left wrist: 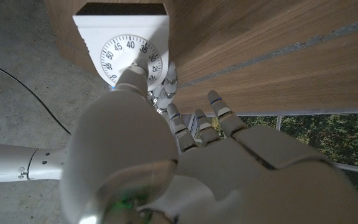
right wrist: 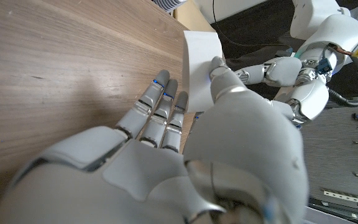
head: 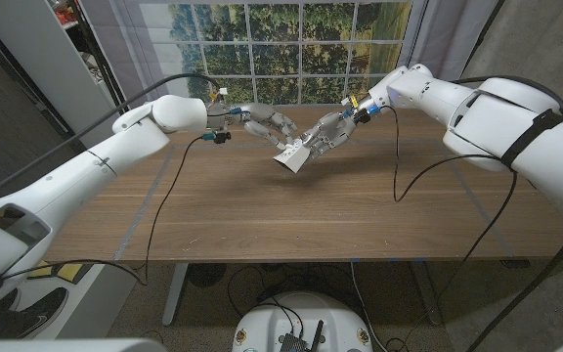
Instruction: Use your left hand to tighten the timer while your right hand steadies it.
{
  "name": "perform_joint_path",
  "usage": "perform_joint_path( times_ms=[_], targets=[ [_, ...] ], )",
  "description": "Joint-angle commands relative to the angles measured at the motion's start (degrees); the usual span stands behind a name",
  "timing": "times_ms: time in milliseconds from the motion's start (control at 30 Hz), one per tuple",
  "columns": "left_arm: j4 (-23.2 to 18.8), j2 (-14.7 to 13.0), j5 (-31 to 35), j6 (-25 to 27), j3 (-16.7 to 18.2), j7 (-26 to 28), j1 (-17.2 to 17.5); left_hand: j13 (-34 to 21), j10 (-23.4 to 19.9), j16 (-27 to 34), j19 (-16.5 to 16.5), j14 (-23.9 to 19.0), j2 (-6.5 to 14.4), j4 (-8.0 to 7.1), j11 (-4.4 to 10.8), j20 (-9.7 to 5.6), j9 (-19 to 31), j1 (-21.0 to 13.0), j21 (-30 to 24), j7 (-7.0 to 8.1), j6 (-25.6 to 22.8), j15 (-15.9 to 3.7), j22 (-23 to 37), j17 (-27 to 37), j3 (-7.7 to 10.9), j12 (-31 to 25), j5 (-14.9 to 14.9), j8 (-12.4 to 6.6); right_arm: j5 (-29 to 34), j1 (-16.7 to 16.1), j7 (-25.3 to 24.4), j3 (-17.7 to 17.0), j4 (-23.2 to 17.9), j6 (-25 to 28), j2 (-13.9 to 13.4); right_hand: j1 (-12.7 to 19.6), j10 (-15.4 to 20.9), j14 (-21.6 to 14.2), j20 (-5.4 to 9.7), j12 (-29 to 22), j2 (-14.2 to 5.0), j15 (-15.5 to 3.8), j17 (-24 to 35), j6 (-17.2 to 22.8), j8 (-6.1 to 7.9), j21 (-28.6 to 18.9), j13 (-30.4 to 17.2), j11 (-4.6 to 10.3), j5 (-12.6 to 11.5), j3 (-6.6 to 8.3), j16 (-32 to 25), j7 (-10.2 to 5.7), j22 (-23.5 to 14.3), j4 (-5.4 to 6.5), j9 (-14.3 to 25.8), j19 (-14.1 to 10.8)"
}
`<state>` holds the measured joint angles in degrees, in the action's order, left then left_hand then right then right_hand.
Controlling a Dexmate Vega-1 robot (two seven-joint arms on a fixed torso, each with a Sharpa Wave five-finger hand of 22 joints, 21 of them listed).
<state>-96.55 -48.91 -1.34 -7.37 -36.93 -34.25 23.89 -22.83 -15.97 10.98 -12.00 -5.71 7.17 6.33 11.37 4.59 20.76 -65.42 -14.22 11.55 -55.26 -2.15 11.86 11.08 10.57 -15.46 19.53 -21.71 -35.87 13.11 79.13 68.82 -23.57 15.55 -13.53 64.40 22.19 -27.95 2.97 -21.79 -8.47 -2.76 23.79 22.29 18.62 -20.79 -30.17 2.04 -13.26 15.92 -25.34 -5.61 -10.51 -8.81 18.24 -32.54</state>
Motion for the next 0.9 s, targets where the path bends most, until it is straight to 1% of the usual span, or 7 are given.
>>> perform_joint_path(
  times_ms=[33, 233, 433, 500, 533, 700, 900],
  targets=[
    [1.59, 0.79, 1.54, -2.40, -1.20, -5.09, -3.44, 0.02, -0.08, 0.02, -0.21, 0.27, -0.49, -0.12, 0.61, -0.26, 0.87, -0.18, -0.30, -0.01, -0.35, -2.14, 0.32, 0.27, -0.36, 0.07, 0.45, -0.46, 1.82, 0.27, -0.18, 0.21, 1.50, -1.13, 1.05, 0.21, 0.04, 0.30, 3.97, 0.31, -0.46, -9.41, 0.19, 0.90, 0.00, -0.28, -0.16, 0.10, -0.47, 0.40, -0.06, 0.66, -0.10, 0.19, 0.26, -0.51],
    [1.72, 1.15, 1.86, -2.62, -1.23, -5.67, -3.89, 0.15, -0.02, 0.05, -0.18, 0.44, -0.49, -0.25, 0.57, -0.25, 1.10, -0.13, -0.33, 0.00, -0.04, -2.15, 0.33, 0.28, -0.65, 0.21, 0.77, -0.40, 4.55, -0.40, -0.18, -2.78, 1.75, -0.94, 1.42, 0.35, 0.09, 0.27, 3.99, 0.41, -0.44, -9.55, 0.18, 0.93, -0.03, -0.28, -0.21, 0.23, -0.50, 0.52, 0.03, 0.67, -0.10, 0.11, 0.26, -0.47],
    [-0.32, 0.16, 0.35, -1.48, 1.63, -0.76, -0.24, 0.61, 0.55, 0.48, -0.33, 0.02, 0.52, -0.86, -1.74, 0.00, 1.95, -0.24, -0.60, -1.12, 1.87, -2.06, 0.44, 0.38, -1.23, 0.74, 1.77, 0.14, 3.52, -0.94, -0.18, -3.13, 1.06, -0.76, 0.48, 0.26, 0.19, 0.32, 3.97, 0.50, -0.46, -9.46, 0.20, 0.86, -0.09, -0.29, -0.26, 0.22, -0.51, 0.57, 0.13, 0.50, -0.10, 0.21, 0.26, -0.42],
    [-0.84, -0.06, 0.06, -1.05, 2.21, 0.30, 0.52, 0.78, 0.62, 0.57, -0.43, -0.10, 1.07, -1.23, -2.03, 0.01, 1.87, -0.15, -0.75, -1.39, 4.04, -2.06, 0.50, 0.42, -1.42, 0.85, 1.96, 1.18, 3.09, -0.99, -0.18, -2.99, 0.88, -0.80, 0.26, 0.29, 0.12, 0.36, 4.01, 0.55, -0.51, -9.51, 0.21, 0.80, -0.13, -0.26, -0.27, 0.23, -0.52, 0.61, 0.16, 0.44, -0.10, 0.22, 0.26, -0.33],
    [-1.55, -0.38, -1.01, -0.48, 3.46, 2.26, 2.10, 0.96, 0.74, 0.65, -0.53, -0.33, 1.24, -1.55, -2.57, 0.08, 1.61, -0.02, -0.91, -0.24, 6.31, -2.10, 0.56, 0.43, -1.77, 0.96, 2.11, 2.43, 2.27, -1.12, -0.18, -2.60, 0.15, -0.90, -0.33, 0.31, 0.17, 0.38, 4.01, 0.57, -0.52, -9.50, 0.24, 0.78, -0.15, -0.24, -0.29, -0.09, -0.53, 0.64, 0.17, 0.44, -0.10, 0.21, 0.26, -0.28],
    [-3.61, -1.16, -3.45, 1.31, 6.55, 7.97, 6.42, 0.99, 0.69, 0.91, -0.93, -1.41, 1.51, -2.60, -3.98, 0.19, 0.83, 0.73, -1.32, 0.12, 11.47, -1.98, 0.62, 0.38, -2.61, 0.82, 2.43, 5.63, 0.78, -1.49, -0.18, -2.81, -0.46, -1.61, -1.27, 0.23, 0.11, 0.36, 3.95, 0.69, -0.45, -9.48, 0.23, 0.81, -0.17, -0.26, -0.33, 0.10, -0.53, 0.65, 0.24, 0.40, -0.10, 0.25, 0.26, -0.28],
    [-5.00, -1.00, -8.45, 2.79, 10.02, 13.57, 11.14, 0.95, 0.32, 1.11, -1.13, -2.24, 1.63, -3.48, -4.37, 0.41, 0.51, 1.61, -1.52, 0.53, 13.94, -1.98, 0.63, 0.41, -3.20, 0.57, 2.54, 7.20, 0.89, -2.67, -0.18, -5.07, -3.75, -2.48, -3.70, 0.36, 0.35, 0.29, 3.93, 0.69, -0.42, -9.51, 0.27, 0.84, -0.19, -0.27, -0.37, 0.44, -0.56, 0.72, 0.24, 0.32, -0.11, 0.17, 0.25, -0.27]
  ],
)
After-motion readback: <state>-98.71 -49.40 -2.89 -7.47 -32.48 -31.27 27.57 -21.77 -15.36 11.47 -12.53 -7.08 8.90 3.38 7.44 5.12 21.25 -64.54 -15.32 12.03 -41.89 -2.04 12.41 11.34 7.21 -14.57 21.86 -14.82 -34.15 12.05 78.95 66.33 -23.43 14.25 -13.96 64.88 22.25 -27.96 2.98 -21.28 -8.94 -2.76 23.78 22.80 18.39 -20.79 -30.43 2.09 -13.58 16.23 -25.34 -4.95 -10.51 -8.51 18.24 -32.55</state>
